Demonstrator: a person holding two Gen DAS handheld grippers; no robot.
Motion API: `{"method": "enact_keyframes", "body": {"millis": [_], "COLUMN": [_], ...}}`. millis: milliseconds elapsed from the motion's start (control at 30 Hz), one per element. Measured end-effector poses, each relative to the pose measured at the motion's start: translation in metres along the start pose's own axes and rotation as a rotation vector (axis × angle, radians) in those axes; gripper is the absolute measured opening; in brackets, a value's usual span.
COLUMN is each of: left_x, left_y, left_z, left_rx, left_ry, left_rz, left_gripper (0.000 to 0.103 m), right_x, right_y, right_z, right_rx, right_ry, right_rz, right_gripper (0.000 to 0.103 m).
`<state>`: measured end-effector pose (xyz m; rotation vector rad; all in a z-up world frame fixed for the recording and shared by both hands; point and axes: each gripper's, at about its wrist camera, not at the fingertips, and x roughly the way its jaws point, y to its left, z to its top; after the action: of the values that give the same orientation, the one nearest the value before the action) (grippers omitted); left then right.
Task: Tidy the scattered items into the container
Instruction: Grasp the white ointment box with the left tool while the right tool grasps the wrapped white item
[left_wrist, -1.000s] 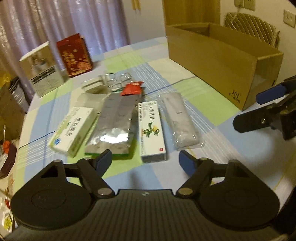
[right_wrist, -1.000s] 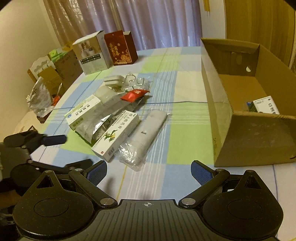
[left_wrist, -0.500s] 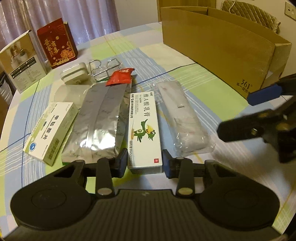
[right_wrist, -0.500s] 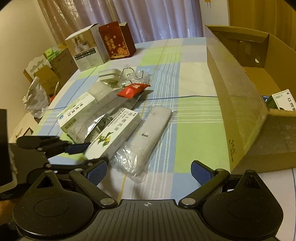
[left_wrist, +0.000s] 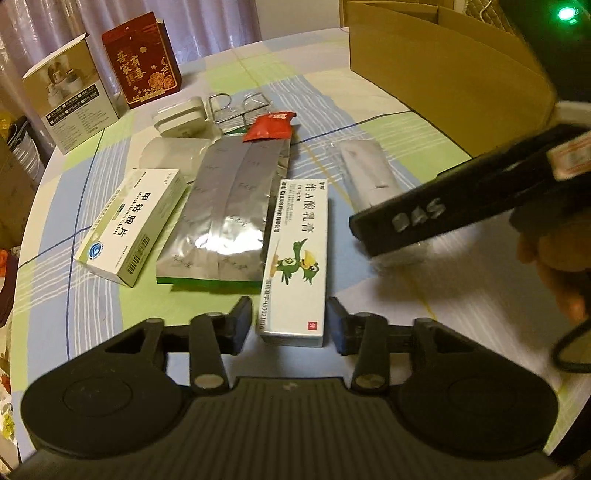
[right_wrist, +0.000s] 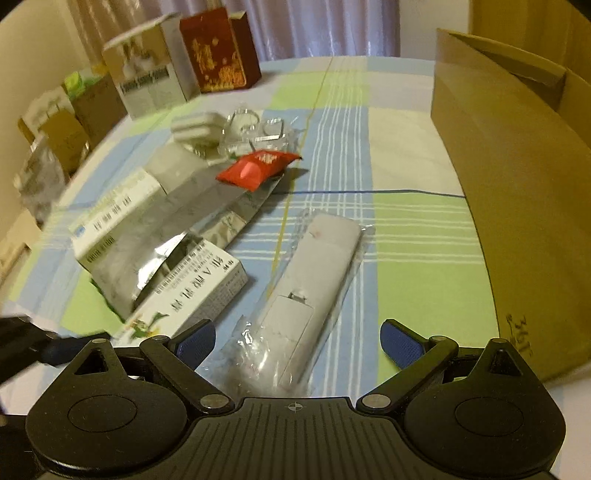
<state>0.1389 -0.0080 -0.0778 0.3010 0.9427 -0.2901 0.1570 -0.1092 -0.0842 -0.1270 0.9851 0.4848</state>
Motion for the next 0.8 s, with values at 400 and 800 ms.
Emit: {"method": "enact_keyframes", "body": {"millis": [400,800], "left_x": [0.000,0.015], "left_y": [-0.009,-0.013], "left_z": [-0.003,0.009], "left_rx": [0.046,0.049], "left_ry": [0.004,0.005], "left_rz": [-0.014,-0.016], "left_gripper": [0.042,0.044], "right_x": [-0.013,-0.047], "right_y": [-0.003,-0.024], "right_z": [-0.015,-0.059], "right_rx": [-0.156,-0.164], "right_ry": [0.031,0.014], "right_rz": [-0.008,-0.022], "right_gripper": [0.042,0.042]}}
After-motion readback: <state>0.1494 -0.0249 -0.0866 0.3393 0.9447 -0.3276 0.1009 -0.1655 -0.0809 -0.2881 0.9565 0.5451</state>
